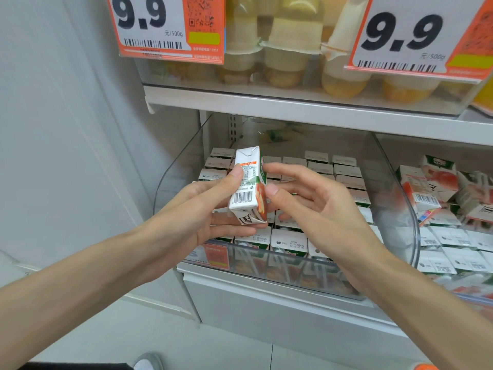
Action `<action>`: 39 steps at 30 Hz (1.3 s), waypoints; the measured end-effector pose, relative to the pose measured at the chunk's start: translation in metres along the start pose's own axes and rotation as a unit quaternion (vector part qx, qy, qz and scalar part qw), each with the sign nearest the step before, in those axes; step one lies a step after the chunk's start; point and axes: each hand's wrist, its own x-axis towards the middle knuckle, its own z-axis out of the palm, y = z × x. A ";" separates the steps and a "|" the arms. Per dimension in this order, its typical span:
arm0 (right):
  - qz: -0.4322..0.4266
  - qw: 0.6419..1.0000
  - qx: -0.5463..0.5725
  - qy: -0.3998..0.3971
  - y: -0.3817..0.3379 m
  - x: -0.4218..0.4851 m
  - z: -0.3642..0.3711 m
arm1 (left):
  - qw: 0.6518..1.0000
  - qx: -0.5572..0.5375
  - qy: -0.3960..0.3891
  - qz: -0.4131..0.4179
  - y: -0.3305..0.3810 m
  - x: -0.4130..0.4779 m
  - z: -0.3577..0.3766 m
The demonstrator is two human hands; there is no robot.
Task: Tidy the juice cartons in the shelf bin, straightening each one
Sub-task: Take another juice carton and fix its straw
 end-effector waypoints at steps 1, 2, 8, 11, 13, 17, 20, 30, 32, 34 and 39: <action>-0.001 1.000 -0.001 -0.004 0.000 0.000 0.001 | 1.000 0.003 -0.002 0.003 0.000 0.000 0.000; 0.000 1.000 0.000 -0.005 0.000 0.000 0.001 | 1.000 0.009 -0.003 0.008 0.000 0.000 0.000; 0.016 1.000 0.022 -0.007 0.000 0.000 0.001 | 0.997 0.063 -0.004 0.052 -0.006 -0.003 -0.004; 0.006 1.000 0.030 0.000 0.001 -0.001 -0.001 | 0.997 0.052 -0.001 0.062 -0.004 -0.002 -0.006; -0.003 0.999 0.040 0.008 0.002 -0.001 -0.002 | 0.997 0.040 -0.004 0.073 -0.003 -0.002 -0.007; -0.026 0.999 0.027 0.023 0.004 0.001 -0.003 | 0.995 0.040 0.018 0.093 -0.005 0.000 -0.010; -0.033 0.999 0.007 0.012 0.004 0.002 -0.001 | 0.994 0.044 0.041 0.089 -0.006 0.003 -0.011; -0.017 0.999 0.019 0.041 0.004 0.003 0.000 | 0.992 0.078 0.008 0.102 -0.007 0.003 -0.014; 0.006 0.998 0.048 0.050 0.004 0.004 -0.002 | 0.992 0.078 0.009 0.102 -0.007 0.003 -0.015; 0.029 0.996 0.072 0.042 0.002 0.004 -0.004 | 0.991 0.084 0.019 0.101 -0.006 0.003 -0.016; 0.032 0.994 0.100 0.000 0.001 0.004 -0.003 | 0.988 0.114 -0.009 0.107 -0.006 0.001 -0.013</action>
